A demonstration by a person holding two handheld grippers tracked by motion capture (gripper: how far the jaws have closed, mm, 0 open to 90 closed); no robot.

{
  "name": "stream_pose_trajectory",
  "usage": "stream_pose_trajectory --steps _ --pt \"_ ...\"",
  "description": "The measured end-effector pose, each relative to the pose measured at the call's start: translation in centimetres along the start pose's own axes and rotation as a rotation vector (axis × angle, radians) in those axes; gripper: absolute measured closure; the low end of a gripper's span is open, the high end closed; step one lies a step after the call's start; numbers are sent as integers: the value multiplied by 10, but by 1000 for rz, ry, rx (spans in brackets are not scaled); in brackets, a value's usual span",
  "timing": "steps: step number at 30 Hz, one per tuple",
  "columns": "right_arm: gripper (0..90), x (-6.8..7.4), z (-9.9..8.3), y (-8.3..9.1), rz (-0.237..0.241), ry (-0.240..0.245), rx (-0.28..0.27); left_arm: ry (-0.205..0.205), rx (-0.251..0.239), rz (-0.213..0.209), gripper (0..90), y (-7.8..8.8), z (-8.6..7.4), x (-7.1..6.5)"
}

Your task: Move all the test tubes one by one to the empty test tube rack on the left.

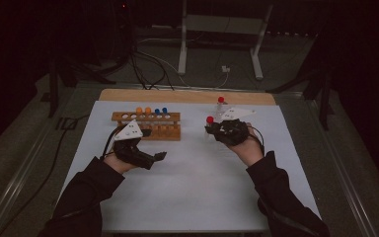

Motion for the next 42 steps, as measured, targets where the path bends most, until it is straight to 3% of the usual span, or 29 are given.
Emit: stream_pose_trajectory --steps 16,30,42 --pt "746 49 -21 -12 117 50 32 -58 -16 -97 69 -21 25 -22" --pt "746 67 -21 -13 164 76 27 -102 -34 -156 304 -37 38 -35" --pt "746 72 -21 -14 181 84 27 -118 -15 -162 544 -49 36 -38"
Point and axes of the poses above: each handheld gripper's, and its own axes: y roughly backward along the jaws, z roughly out of its top, x roughly to its left, the point moved 3 cm from there along -y, roughly forward along the jaws, and after that the axes turned 1 degree about x, right-handed, at the moved point
